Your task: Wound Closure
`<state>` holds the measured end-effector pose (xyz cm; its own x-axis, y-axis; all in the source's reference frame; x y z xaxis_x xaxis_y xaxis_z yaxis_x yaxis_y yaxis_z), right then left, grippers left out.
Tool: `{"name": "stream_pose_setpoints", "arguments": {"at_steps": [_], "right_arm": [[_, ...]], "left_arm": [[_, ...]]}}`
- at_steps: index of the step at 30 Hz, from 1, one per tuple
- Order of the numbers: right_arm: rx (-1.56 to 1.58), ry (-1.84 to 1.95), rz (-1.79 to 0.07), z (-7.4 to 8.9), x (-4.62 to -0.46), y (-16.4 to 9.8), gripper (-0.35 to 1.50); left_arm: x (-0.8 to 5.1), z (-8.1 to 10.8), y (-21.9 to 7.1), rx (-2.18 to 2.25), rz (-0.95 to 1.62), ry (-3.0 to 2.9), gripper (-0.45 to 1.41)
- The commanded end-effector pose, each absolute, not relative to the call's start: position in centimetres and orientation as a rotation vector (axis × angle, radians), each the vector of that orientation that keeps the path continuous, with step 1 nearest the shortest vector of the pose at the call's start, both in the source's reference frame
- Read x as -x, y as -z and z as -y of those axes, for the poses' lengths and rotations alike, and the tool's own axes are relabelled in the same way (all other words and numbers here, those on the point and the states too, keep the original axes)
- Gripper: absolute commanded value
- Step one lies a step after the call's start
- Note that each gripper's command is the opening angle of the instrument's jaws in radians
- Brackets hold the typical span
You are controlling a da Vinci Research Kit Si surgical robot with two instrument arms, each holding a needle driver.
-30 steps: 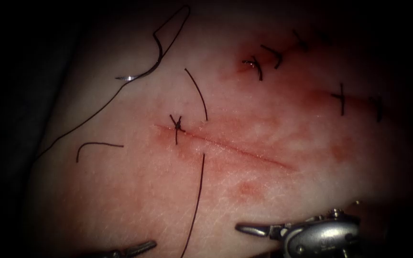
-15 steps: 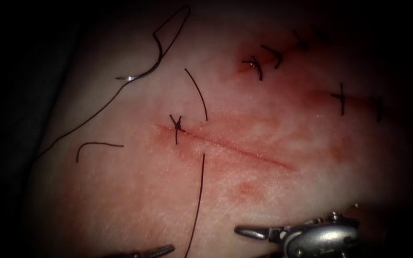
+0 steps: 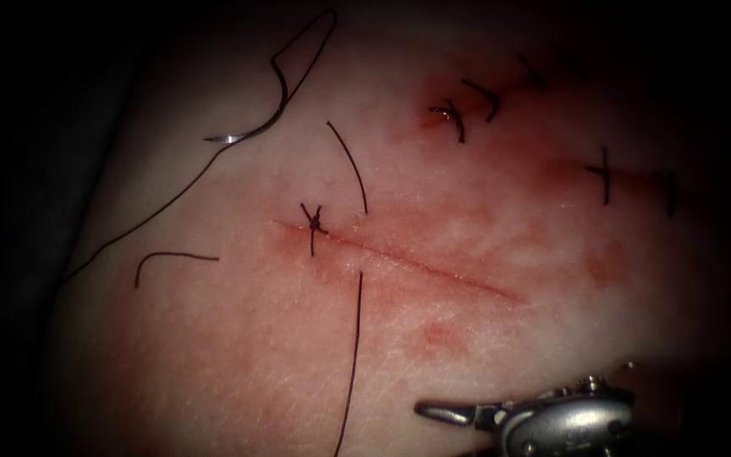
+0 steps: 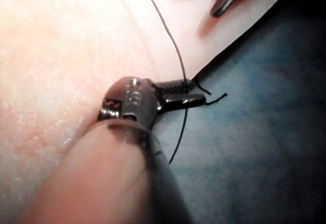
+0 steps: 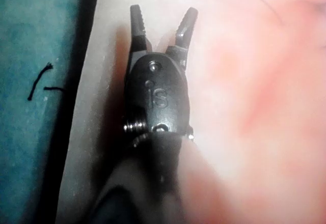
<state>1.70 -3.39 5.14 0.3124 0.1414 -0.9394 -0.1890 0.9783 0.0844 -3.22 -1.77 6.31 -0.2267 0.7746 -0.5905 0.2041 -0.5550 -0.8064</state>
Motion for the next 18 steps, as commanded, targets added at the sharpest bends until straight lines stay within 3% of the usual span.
{"name": "stream_pose_setpoints", "arguments": {"at_steps": [1,12,14,16,18], "right_arm": [[0.042,-0.218,-1.236,3.44,-1.77,-5.22,1.12],[0.04,-0.22,-1.233,3.42,-1.78,-5.2,1.08],[0.044,-0.231,-1.239,3.39,-1.79,-5.18,0.83],[0.042,-0.249,-1.237,3.33,-1.81,-5.15,0.39],[0.076,-0.266,-1.226,3.24,-1.84,-5.1,0.46]], "left_arm": [[3.26,1.79,-6.35,1.621,1.174,-1.828,-0.45],[2.95,1.14,-6.46,1.706,0.954,-1.885,-0.45],[2.91,1.03,-6.47,1.703,0.923,-1.896,-0.45],[2.87,0.91,-6.44,1.706,0.883,-1.911,-0.45],[2.85,0.81,-6.4,1.713,0.853,-1.908,-0.45]]}}
